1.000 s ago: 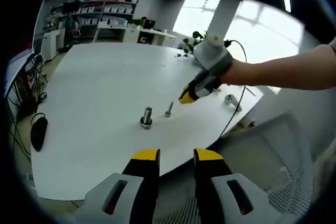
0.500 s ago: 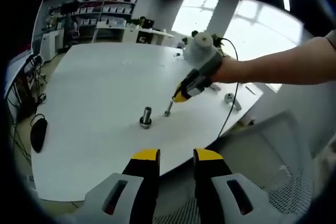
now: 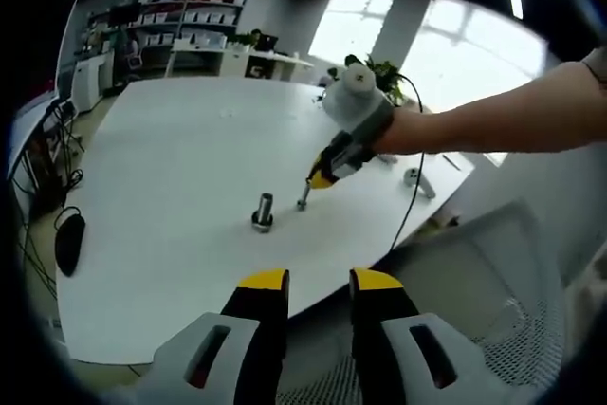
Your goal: Place the washer onto the threaded stud by aligning its center hole with the stud, sliding it down to the base, and recovering from edge contact or off-axis alignment until the washer reaches the visible bottom stop.
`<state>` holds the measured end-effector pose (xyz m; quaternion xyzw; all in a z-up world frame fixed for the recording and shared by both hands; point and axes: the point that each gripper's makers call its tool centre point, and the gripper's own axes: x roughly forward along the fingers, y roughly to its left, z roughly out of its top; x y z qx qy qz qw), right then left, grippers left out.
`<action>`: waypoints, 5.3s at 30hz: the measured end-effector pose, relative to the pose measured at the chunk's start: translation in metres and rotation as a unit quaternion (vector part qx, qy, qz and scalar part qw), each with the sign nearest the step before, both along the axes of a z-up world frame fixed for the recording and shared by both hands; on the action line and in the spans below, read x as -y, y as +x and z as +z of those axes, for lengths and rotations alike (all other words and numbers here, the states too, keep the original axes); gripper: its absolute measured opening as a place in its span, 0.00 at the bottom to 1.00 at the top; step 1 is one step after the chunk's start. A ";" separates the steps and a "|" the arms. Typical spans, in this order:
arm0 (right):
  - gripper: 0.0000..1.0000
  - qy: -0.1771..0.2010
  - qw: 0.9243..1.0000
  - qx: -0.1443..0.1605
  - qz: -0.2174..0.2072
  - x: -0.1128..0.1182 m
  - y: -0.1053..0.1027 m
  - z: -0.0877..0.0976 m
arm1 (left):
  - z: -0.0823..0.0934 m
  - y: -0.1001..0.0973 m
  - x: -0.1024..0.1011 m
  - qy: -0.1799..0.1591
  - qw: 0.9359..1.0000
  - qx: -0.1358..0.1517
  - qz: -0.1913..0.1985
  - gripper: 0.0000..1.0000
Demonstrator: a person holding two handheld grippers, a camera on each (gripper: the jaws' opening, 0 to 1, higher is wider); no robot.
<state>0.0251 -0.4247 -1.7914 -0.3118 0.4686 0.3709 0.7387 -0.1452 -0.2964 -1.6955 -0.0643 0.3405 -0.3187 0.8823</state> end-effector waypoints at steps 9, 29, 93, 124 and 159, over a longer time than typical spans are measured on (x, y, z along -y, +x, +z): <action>0.14 -0.011 1.000 -0.013 -0.003 0.001 -0.002 -0.007 | 0.000 0.000 0.000 -0.001 1.000 0.001 0.000 0.23; 0.15 -0.028 0.998 -0.052 0.013 0.001 0.005 -0.044 | -0.001 0.001 -0.001 0.001 1.000 -0.002 0.004 0.23; 0.28 0.088 0.996 -0.001 -0.027 0.074 -0.063 0.025 | 0.013 0.010 -0.006 -0.028 0.999 0.030 0.036 0.24; 0.32 0.291 0.954 0.044 -0.064 0.090 -0.160 0.104 | 0.026 0.026 -0.030 -0.045 0.989 0.059 0.130 0.32; 0.28 0.301 0.940 0.045 -0.157 0.115 -0.161 0.089 | 0.023 0.022 -0.031 -0.037 0.989 0.056 0.135 0.29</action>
